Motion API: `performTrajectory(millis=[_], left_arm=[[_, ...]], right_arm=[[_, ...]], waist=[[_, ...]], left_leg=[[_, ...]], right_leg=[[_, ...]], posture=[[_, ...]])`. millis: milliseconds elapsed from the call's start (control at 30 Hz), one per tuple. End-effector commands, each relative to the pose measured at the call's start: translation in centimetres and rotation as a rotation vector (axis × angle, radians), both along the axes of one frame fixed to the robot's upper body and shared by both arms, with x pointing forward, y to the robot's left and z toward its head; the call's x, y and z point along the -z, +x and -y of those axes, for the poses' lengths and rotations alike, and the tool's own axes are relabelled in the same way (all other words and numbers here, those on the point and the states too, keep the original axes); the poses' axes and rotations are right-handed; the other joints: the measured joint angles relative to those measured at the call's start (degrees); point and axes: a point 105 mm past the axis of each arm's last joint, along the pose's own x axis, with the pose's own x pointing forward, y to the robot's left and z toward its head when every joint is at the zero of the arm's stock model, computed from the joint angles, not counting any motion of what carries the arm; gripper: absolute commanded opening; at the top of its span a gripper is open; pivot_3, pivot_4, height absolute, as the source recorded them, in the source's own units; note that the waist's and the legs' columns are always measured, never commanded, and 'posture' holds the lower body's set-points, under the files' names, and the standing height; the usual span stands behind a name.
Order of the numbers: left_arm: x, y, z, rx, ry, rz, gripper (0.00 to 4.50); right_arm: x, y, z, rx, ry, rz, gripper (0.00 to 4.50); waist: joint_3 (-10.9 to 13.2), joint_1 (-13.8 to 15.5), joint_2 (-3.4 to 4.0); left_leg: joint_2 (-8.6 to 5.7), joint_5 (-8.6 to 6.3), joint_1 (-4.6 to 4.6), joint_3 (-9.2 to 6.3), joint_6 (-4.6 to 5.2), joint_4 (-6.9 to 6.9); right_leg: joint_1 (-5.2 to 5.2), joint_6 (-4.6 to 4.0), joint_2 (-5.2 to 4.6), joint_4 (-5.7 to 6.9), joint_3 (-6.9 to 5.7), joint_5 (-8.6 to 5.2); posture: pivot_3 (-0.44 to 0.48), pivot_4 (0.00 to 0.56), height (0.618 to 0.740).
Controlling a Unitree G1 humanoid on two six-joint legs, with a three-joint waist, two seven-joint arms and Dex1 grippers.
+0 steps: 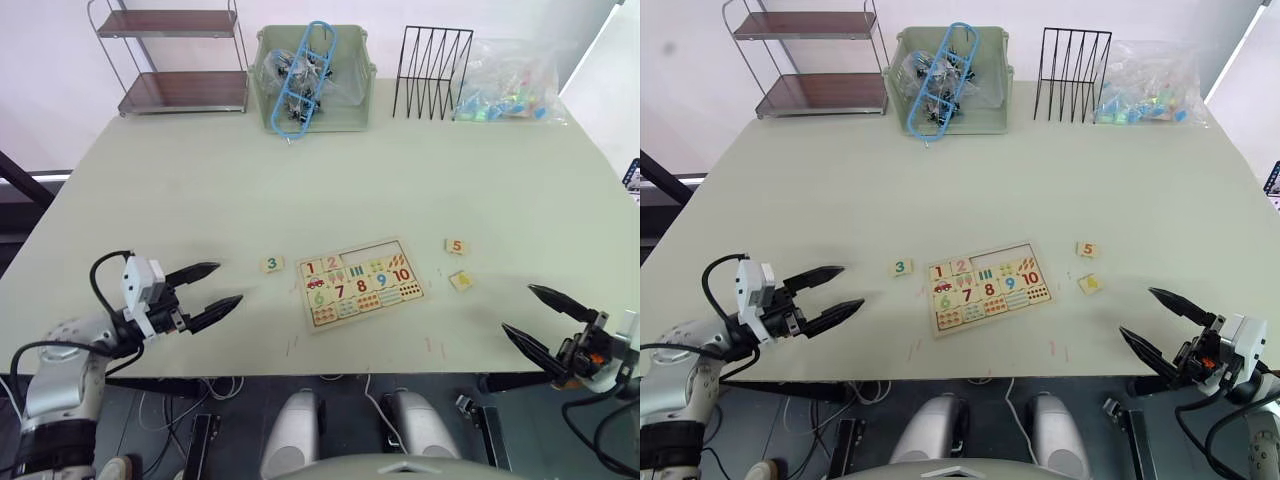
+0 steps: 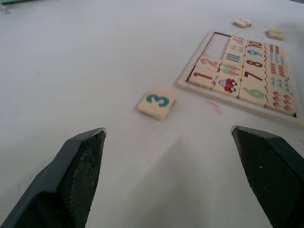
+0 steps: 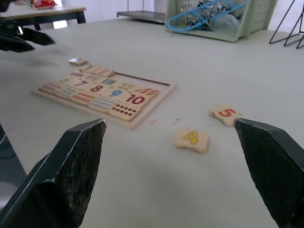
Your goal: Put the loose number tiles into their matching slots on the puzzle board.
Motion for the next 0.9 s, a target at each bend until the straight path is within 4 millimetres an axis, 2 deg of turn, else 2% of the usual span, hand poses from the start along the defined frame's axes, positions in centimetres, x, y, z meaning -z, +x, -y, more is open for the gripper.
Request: performTrajectory(millis=[33,200,400,533,700,900], left_arm=[[-1.0,0.8,0.4,0.076,0.052,0.032,4.47],[-1.9,2.6,1.3,0.188,0.105,0.039,4.47],[-2.1,4.6,2.3,0.353,0.247,0.014,4.47],[-2.4,6.2,2.8,0.387,0.284,0.007,4.47],[-1.8,6.9,3.3,0.420,0.302,-0.029,4.47],[-0.7,6.9,3.2,0.425,0.307,-0.075,4.47]], right_arm=[[-1.3,-0.2,-0.5,-0.037,0.009,0.032,4.50],[-1.8,-0.4,-1.0,-0.070,0.017,0.038,4.50],[-2.5,-0.6,-1.4,-0.123,-0.008,0.048,4.50],[-2.7,-0.9,-1.8,-0.182,-0.028,0.031,4.50],[-3.3,-0.8,-2.2,-0.209,-0.033,0.044,4.50],[-4.0,-0.5,-2.9,-0.225,-0.045,0.073,4.50]], waist=[[0.0,0.0,-0.01],[0.0,0.0,-0.02],[0.0,0.1,-0.02],[0.0,-0.1,-0.04],[0.0,-0.2,-0.05],[0.0,-0.1,-0.05]], left_leg=[[0.00,0.00,-0.01,0.00,0.00,0.00],[-0.12,0.00,-0.03,0.01,0.00,0.01],[-0.17,0.00,-0.07,0.10,0.00,0.02],[-0.18,0.00,-0.09,0.08,0.00,0.02],[-0.17,0.00,-0.11,0.07,0.00,0.02],[-0.17,0.00,-0.12,0.04,0.00,0.03]], right_leg=[[0.00,0.00,0.01,-0.01,-0.01,0.00],[0.00,0.21,0.03,0.00,-0.03,0.13],[0.00,0.22,0.09,0.00,-0.07,0.13],[0.00,0.23,0.13,0.00,-0.07,0.13],[0.00,0.23,0.14,0.00,-0.07,0.13],[0.00,0.23,0.14,0.02,-0.08,0.13]], posture=[[0.000,0.150,0.739],[0.000,0.150,0.739],[0.000,0.150,0.739],[0.000,0.150,0.739],[0.000,0.150,0.739],[0.000,0.150,0.739]])
